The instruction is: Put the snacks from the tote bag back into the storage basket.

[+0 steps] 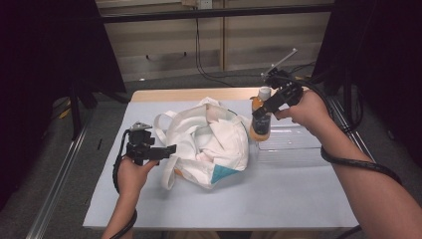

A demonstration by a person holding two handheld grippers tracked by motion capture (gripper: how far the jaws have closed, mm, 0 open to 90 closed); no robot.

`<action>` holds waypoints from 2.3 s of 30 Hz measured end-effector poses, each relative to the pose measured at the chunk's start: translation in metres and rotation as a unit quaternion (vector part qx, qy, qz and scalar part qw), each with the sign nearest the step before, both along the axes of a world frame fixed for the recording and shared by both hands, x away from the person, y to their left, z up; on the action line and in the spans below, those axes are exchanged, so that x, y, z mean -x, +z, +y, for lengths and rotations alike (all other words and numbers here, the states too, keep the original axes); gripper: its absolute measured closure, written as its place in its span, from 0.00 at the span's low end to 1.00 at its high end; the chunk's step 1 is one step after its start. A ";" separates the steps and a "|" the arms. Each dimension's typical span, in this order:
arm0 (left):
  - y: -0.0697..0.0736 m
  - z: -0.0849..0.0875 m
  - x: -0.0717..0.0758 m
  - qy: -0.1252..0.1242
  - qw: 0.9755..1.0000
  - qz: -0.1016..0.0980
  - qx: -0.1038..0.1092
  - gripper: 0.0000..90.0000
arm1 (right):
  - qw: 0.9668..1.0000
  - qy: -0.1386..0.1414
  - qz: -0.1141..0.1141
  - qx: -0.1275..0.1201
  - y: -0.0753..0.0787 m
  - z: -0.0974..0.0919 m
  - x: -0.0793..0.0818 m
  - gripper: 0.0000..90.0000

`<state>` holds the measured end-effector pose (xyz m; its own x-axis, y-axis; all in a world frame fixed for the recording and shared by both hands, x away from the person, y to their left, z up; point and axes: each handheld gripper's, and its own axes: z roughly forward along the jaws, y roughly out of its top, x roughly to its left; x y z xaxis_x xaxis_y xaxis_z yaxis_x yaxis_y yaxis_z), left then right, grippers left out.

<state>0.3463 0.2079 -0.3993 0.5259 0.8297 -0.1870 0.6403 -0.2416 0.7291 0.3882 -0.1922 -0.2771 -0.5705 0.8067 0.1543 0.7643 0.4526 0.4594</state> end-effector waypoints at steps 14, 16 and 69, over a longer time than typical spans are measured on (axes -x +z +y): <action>0.001 0.001 0.000 0.002 1.000 -0.005 0.001 0.10 | 1.000 -0.004 0.001 0.007 -0.005 -0.005 0.001 0.34; 0.001 0.001 0.001 0.006 1.000 -0.006 0.006 0.10 | 1.000 -0.003 0.003 0.011 -0.006 -0.007 0.001 0.34; 0.001 0.001 0.000 0.001 1.000 -0.007 0.000 0.10 | 0.999 -0.001 0.018 0.032 -0.051 -0.022 0.011 0.34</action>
